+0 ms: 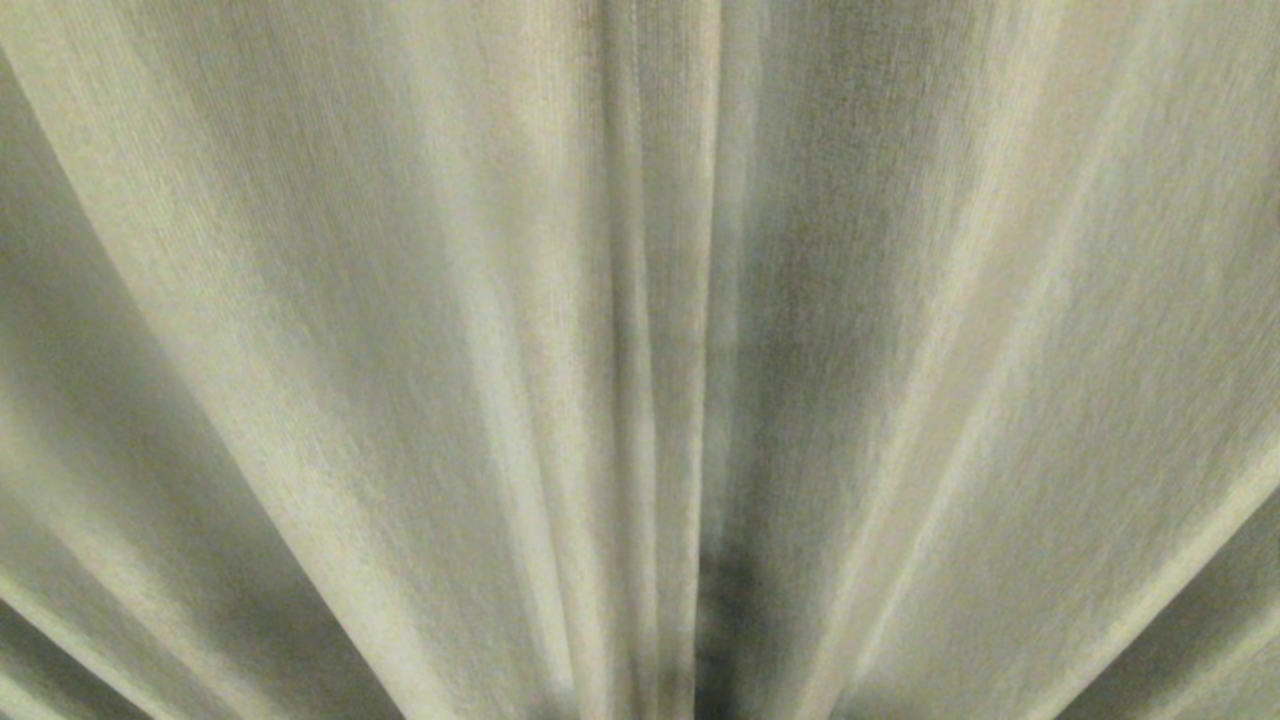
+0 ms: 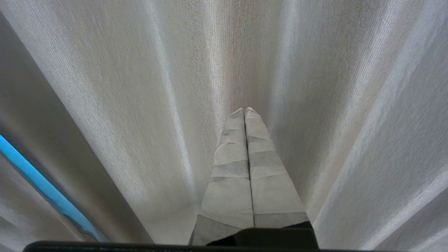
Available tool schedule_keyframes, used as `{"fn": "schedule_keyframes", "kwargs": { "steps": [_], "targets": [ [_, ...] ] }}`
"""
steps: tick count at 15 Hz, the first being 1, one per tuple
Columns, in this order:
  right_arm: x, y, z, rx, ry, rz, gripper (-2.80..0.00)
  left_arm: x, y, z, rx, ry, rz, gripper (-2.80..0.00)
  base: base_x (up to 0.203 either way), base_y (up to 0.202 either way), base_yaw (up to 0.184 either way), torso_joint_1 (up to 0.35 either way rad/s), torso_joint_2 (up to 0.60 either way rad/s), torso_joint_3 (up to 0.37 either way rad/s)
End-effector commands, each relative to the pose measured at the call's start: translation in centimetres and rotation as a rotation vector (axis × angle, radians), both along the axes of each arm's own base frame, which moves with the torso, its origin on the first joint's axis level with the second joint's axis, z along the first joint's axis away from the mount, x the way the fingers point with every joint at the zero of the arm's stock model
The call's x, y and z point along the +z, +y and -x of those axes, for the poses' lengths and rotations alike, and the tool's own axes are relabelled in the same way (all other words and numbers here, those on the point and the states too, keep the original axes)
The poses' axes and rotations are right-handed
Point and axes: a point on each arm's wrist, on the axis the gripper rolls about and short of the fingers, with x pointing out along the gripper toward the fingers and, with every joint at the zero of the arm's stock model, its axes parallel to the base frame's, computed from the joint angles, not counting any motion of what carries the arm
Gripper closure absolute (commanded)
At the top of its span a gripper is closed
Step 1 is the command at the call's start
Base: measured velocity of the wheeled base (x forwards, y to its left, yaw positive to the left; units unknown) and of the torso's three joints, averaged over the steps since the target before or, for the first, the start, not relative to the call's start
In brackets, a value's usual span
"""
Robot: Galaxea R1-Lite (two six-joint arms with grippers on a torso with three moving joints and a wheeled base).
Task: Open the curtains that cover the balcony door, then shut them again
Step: Pull the outer curtains open on both sides
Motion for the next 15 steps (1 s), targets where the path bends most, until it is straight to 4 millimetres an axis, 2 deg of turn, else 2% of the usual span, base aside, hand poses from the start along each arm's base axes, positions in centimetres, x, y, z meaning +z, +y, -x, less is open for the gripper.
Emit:
{"fn": "schedule_keyframes", "kwargs": {
  "steps": [1,15],
  "targets": [
    [0.01,0.00,0.00,0.001,-0.001,0.000,0.00,0.00,0.00,0.00,0.000,0.000,0.000,0.00,0.000,0.000,0.000,0.000,0.00,0.000],
    [-0.01,0.00,0.00,0.001,0.001,0.000,0.00,0.00,0.00,0.00,0.001,0.000,0.000,0.00,0.000,0.000,0.000,0.000,0.00,0.000]
  ]
}}
